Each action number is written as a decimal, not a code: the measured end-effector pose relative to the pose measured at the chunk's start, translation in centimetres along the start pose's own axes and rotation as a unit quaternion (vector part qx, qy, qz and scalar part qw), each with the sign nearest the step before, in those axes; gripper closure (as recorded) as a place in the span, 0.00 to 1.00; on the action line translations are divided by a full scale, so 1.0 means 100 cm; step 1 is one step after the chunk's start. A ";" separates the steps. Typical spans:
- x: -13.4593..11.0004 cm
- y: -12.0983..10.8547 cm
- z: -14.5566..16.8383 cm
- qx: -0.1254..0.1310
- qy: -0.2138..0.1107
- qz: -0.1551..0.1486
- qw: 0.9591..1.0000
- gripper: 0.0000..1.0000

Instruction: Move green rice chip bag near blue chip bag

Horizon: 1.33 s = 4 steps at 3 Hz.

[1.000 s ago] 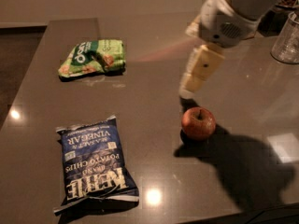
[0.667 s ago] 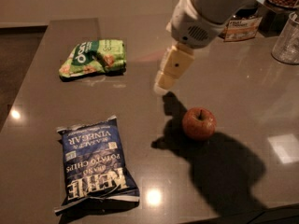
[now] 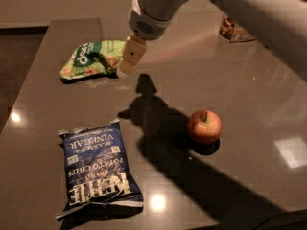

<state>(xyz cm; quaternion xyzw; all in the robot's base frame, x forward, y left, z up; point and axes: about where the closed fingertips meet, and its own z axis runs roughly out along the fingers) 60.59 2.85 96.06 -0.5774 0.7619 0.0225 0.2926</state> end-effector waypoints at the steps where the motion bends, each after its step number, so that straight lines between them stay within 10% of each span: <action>1: -0.005 -0.001 0.005 0.000 0.001 0.000 1.000 0.00; 4: -0.015 -0.025 0.049 0.008 -0.009 0.011 1.000 0.00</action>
Offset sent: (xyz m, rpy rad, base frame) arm 0.0086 0.0010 -0.0073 -0.0177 -0.0010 -0.0318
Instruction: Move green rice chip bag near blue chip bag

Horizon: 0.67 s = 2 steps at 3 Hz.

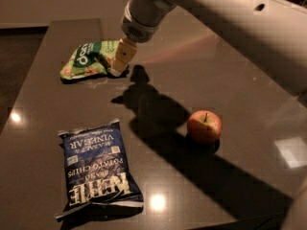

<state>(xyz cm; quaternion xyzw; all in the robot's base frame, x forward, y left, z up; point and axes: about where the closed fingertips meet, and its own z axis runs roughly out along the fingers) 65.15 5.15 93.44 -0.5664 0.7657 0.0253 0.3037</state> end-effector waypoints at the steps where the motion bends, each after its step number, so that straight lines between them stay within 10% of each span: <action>1: -0.016 -0.011 0.033 -0.019 -0.013 0.000 1.000 0.00; 2: -0.028 -0.014 0.053 -0.035 -0.018 -0.005 0.999 0.00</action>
Offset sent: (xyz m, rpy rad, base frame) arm 0.0571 0.0562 -0.0327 0.0555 0.0607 0.0826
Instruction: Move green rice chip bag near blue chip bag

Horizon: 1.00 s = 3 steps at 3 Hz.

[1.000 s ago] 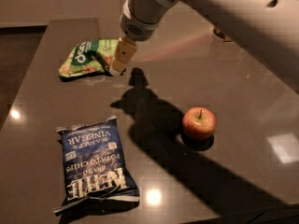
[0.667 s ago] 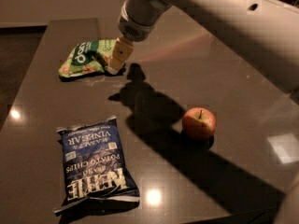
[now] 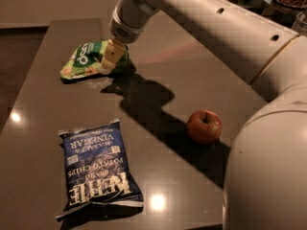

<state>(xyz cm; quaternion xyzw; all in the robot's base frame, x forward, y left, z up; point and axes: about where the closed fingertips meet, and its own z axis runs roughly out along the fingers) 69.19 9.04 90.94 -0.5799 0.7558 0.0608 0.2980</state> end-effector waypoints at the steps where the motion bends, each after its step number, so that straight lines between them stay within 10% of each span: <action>1: -0.009 -0.006 0.023 -0.022 0.003 -0.001 1.000 0.00; 3: -0.012 -0.016 0.049 -0.051 0.013 0.001 0.999 0.36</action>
Offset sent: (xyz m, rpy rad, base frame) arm 0.0474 0.0290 -0.0326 -0.0079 0.1129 0.0387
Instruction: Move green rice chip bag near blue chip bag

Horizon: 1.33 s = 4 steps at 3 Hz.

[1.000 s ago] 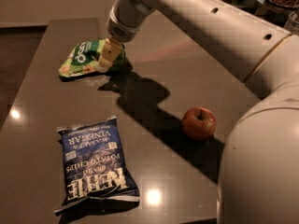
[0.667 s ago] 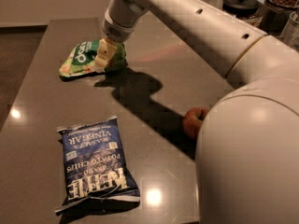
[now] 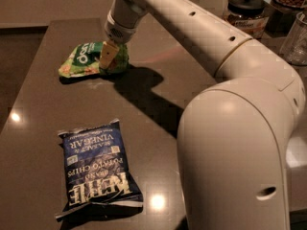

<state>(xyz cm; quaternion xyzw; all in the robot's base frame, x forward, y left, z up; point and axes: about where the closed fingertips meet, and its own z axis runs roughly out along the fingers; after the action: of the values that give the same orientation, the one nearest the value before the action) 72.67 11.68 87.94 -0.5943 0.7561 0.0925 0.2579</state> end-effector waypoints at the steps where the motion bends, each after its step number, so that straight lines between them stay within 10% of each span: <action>1: 0.000 0.005 -0.002 -0.019 -0.010 -0.013 1.000 0.59; 2: -0.003 0.021 -0.020 -0.048 -0.039 -0.042 0.997 0.82; 4: -0.016 0.103 -0.062 -0.155 -0.100 -0.158 0.970 1.00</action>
Offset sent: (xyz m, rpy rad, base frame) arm -0.0544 -0.0075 0.0430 0.1384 0.0205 0.2484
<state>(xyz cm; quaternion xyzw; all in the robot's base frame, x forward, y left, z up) 61.49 13.13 92.35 -0.7268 0.5995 0.2253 0.2482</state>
